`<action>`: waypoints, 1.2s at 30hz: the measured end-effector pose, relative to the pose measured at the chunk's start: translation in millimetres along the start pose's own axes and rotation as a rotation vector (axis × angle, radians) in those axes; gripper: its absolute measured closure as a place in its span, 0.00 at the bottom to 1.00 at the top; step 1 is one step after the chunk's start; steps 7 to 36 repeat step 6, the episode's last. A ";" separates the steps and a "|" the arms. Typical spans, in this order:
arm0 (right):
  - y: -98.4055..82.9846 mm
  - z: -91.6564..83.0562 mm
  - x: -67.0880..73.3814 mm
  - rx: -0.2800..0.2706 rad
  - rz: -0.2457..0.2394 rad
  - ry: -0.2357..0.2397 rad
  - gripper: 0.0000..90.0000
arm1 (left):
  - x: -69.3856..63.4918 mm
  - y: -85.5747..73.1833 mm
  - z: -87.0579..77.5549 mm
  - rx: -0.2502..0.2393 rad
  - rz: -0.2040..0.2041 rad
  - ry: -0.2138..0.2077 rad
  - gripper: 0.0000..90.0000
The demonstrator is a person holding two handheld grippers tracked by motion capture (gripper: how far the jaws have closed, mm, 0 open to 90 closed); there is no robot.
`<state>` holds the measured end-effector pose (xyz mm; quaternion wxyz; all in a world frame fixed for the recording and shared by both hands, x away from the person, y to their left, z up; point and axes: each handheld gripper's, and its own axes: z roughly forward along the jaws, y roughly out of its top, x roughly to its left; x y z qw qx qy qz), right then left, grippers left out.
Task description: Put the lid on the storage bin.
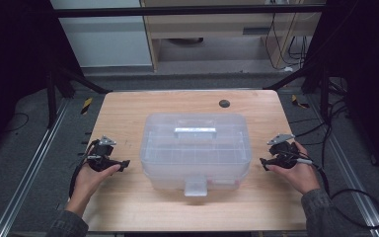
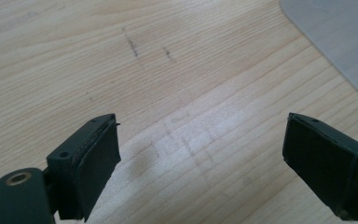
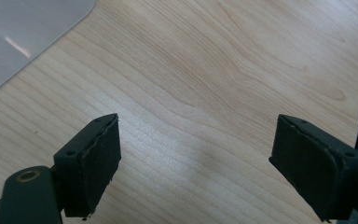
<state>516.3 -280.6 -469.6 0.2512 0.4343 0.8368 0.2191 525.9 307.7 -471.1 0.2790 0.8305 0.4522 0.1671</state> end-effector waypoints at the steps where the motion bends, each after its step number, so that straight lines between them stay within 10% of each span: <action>1: -0.8 1.3 -0.6 -0.001 0.006 0.001 0.17 | 0.5 -0.9 1.4 0.003 -0.002 -0.002 0.11; 36: -6.0 8.3 -3.7 -0.014 0.047 0.012 0.16 | 1.5 -2.7 5.6 0.004 -0.002 0.007 0.10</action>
